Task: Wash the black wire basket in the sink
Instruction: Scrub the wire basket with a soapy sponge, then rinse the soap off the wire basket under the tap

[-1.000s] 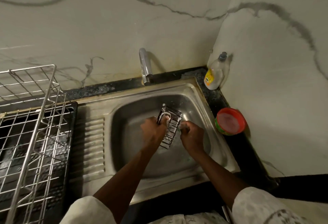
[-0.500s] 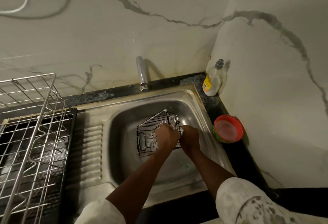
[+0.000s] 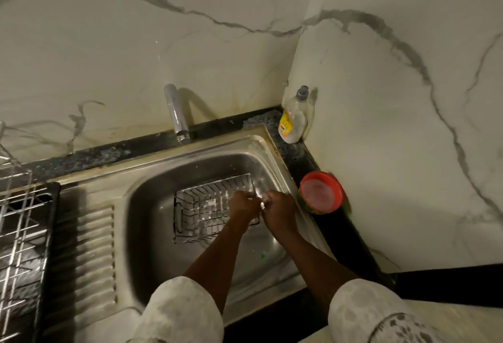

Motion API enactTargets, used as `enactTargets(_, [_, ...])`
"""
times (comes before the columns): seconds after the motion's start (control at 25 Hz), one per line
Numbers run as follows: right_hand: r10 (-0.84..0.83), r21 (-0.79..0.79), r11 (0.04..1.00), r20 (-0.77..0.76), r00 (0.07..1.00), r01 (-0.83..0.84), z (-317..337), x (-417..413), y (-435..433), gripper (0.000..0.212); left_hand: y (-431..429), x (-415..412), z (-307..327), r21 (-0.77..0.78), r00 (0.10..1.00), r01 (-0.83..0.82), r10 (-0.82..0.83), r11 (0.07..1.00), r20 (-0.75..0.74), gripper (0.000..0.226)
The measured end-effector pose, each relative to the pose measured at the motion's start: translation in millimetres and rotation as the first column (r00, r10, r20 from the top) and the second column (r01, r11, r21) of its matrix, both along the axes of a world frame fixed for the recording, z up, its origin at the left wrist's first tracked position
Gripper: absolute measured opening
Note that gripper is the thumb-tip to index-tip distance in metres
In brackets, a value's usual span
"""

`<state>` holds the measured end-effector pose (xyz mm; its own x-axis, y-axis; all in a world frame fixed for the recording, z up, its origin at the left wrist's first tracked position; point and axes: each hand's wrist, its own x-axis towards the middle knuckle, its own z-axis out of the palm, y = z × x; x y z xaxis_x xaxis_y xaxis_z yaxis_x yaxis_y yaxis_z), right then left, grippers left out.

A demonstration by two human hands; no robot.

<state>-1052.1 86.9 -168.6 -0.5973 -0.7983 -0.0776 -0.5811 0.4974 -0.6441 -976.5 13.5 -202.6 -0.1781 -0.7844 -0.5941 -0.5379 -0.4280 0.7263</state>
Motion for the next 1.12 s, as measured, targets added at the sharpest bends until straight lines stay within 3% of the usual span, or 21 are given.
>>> enactTargets(0.08, [0.009, 0.03, 1.0, -0.02, 1.0, -0.008, 6, 0, 3, 0.011, 2, 3, -8, 0.04, 0.998, -0.006, 0.003, 0.999, 0.062, 0.012])
enactTargets(0.2, [-0.006, -0.039, 0.999, 0.021, 1.0, 0.007, 13, 6, 10, 0.015, 3, 15, -10, -0.003, 0.987, -0.08, 0.08, 0.997, 0.143, 0.017])
enactTargets(0.28, [0.004, -0.078, 0.997, 0.059, 0.998, 0.001, 18, 7, 13, 0.017, 8, 14, 12, -0.031, 0.991, 0.007, -0.003, 0.999, 0.137, 0.017])
enactTargets(0.48, [-0.015, -0.176, 0.984, 0.079, 0.997, 0.029, 43, -3, 15, 0.016, 21, 3, 60, -0.118, 0.991, -0.026, 0.011, 0.993, -0.131, 0.007])
enactTargets(0.68, [-0.095, -0.254, 0.961, 0.057, 0.994, 0.107, 77, -37, 29, 0.024, 38, -32, 114, -0.232, 0.989, 0.064, -0.093, 0.971, -0.118, 0.005])
enactTargets(0.8, [-0.181, -0.334, 0.932, -0.085, 0.98, 0.143, 88, -67, 49, 0.014, 45, -56, 125, -0.182, 0.969, 0.114, -0.15, 0.977, -0.196, 0.015])
enactTargets(0.96, [-0.246, -0.191, 0.955, -0.091, 0.965, 0.226, 79, -99, 64, 0.022, 49, -73, 110, -0.25, 0.955, 0.218, -0.258, 0.943, -0.144, 0.022])
enactTargets(1.04, [-0.232, -0.085, 0.97, -0.054, 0.971, 0.227, 76, -108, 66, 0.032, 56, -65, 122, -0.27, 0.961, 0.209, -0.249, 0.94, -0.122, 0.011])
enactTargets(1.12, [-0.203, -0.105, 0.975, -0.063, 0.977, 0.196, 77, -106, 64, 0.033, 53, -53, 118, -0.255, 0.977, 0.163, -0.192, 0.953, -0.09, 0.009])
